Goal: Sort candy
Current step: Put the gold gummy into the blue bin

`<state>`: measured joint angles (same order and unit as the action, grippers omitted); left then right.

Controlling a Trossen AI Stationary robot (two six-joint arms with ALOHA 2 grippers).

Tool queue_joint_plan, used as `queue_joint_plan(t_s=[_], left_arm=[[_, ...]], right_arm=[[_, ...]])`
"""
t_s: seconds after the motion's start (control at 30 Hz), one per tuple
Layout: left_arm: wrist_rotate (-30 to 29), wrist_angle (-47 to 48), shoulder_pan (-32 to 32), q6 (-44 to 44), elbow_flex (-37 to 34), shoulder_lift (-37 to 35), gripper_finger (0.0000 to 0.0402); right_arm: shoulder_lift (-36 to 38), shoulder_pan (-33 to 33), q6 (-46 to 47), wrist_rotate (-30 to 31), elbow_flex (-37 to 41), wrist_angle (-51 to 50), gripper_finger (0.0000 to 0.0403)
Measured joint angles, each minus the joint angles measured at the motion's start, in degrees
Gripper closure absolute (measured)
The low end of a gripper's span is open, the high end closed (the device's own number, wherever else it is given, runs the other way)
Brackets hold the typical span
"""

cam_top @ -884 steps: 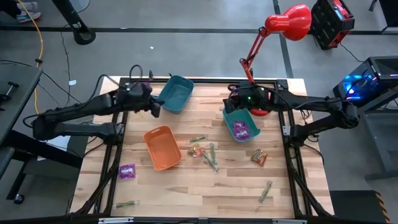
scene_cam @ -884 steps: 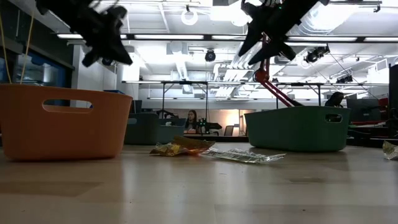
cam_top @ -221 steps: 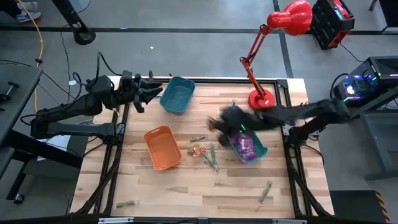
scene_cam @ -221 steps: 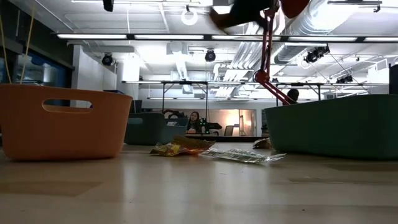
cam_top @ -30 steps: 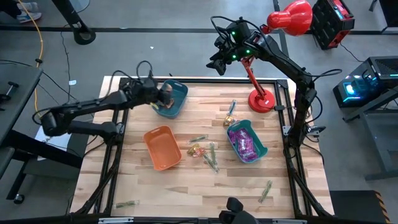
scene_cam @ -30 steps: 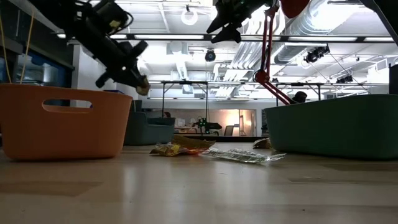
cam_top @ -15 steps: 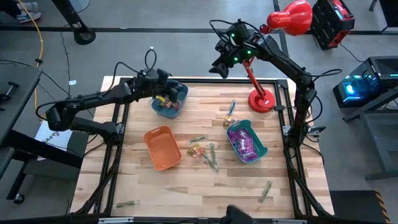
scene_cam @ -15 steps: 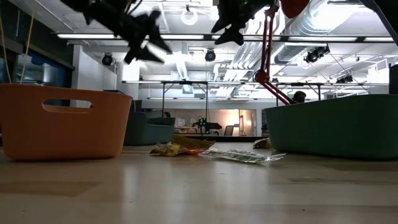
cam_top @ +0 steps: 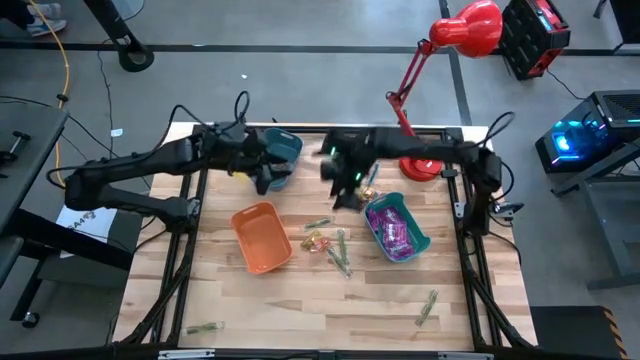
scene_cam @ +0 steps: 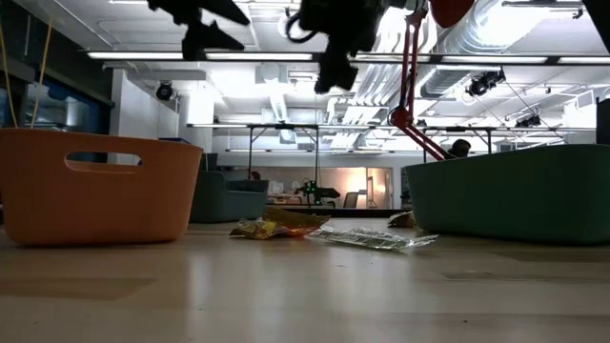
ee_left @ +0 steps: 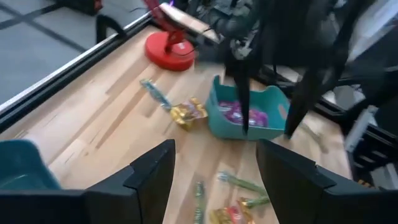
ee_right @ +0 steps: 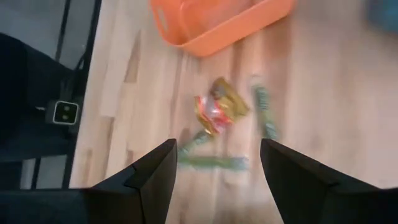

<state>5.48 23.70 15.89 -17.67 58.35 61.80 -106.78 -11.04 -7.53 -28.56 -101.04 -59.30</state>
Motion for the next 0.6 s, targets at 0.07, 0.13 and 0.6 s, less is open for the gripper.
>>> queue_joint_plan(t_s=[0.07,0.13,0.6], left_arm=[[0.0,-0.2,-0.8,0.7,0.0,-1.2,0.0185],[0.0,-0.6,-1.4,2.0,0.0,-2.2,0.0186],[-0.2,-6.5,-5.6,-1.4,0.0,-4.5,0.0186]], right_arm=[[0.0,2.4,4.6,0.0,4.8,7.1,0.0179],[0.0,4.0,9.2,1.8,9.1,13.8,0.0179],[-2.0,16.6,16.6,27.2,22.1,33.0,0.0179]])
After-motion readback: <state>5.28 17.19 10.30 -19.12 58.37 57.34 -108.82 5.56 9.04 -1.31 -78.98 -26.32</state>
